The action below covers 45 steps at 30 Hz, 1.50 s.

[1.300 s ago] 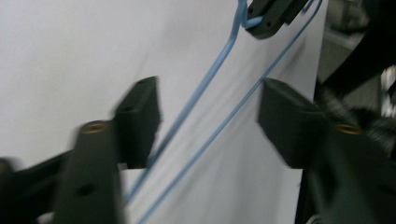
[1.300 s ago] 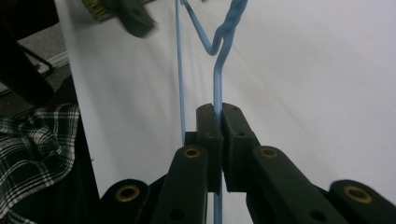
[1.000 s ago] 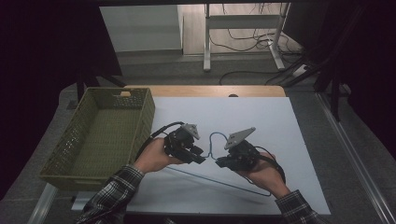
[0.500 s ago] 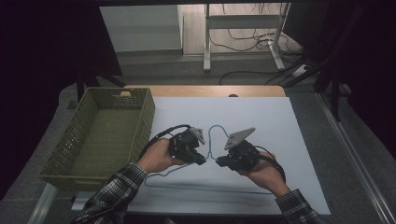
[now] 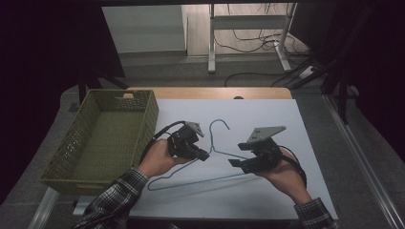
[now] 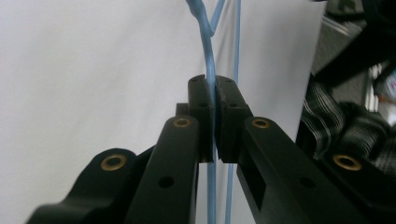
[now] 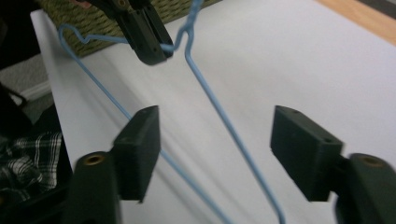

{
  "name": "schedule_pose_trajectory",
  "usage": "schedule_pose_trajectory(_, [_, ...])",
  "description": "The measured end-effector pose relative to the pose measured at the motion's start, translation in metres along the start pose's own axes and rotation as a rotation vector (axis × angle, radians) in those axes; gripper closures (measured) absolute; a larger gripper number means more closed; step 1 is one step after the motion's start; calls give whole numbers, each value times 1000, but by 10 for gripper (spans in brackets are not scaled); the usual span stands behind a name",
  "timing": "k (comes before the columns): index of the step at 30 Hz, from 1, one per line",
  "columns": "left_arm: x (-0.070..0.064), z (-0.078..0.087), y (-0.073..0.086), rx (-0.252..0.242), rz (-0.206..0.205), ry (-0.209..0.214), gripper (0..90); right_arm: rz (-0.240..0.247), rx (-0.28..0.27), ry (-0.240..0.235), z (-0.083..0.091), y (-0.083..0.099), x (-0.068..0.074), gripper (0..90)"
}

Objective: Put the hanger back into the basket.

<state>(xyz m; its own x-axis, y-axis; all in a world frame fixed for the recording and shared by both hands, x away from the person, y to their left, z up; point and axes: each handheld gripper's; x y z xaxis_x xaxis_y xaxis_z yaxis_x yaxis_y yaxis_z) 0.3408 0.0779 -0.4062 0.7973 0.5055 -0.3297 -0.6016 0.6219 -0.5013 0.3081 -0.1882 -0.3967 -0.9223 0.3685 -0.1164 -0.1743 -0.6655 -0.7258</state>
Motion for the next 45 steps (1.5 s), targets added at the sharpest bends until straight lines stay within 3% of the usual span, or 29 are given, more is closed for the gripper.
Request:
schedule_pose_trajectory(2, [1, 3, 0, -20, 23, -8, 872, -15, -20, 14, 6, 4, -2, 267])
schedule_pose_trajectory(5, [5, 11, -1, -36, 51, -26, 871, -75, -47, 37, 15, 12, -5, 200])
schedule_pose_trajectory(16, [17, 45, -3, -116, 135, -54, 871, -108, -63, 62, 26, 28, 5, 113])
schedule_pose_trajectory(27, [22, 106, -10, -206, 202, -160, 872, -142, -84, 70, 34, 37, 4, 106])
schedule_pose_trajectory(28, [23, 115, -8, -213, 207, -188, 872, -146, -87, 70, 34, 38, 3, 103])
schedule_pose_trajectory(29, [23, 115, -8, -213, 207, -188, 872, -146, -87, 70, 34, 38, 3, 103])
schedule_pose_trajectory(45, [58, 163, 39, -251, 310, -336, 872, -191, -92, 88, 32, 58, 4, 21])
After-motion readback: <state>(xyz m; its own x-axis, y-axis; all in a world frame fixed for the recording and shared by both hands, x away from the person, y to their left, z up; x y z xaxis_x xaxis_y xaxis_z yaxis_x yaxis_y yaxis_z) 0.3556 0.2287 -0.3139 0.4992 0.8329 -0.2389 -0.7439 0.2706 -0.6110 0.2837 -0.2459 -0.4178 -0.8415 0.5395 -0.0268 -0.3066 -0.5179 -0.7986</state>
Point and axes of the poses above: each handheld gripper's, and its own axes: z roughly backward along the jaws, y roughly out of its underside, x roughly to its left, and after that the axes turned 11 degrees about z, right-handed
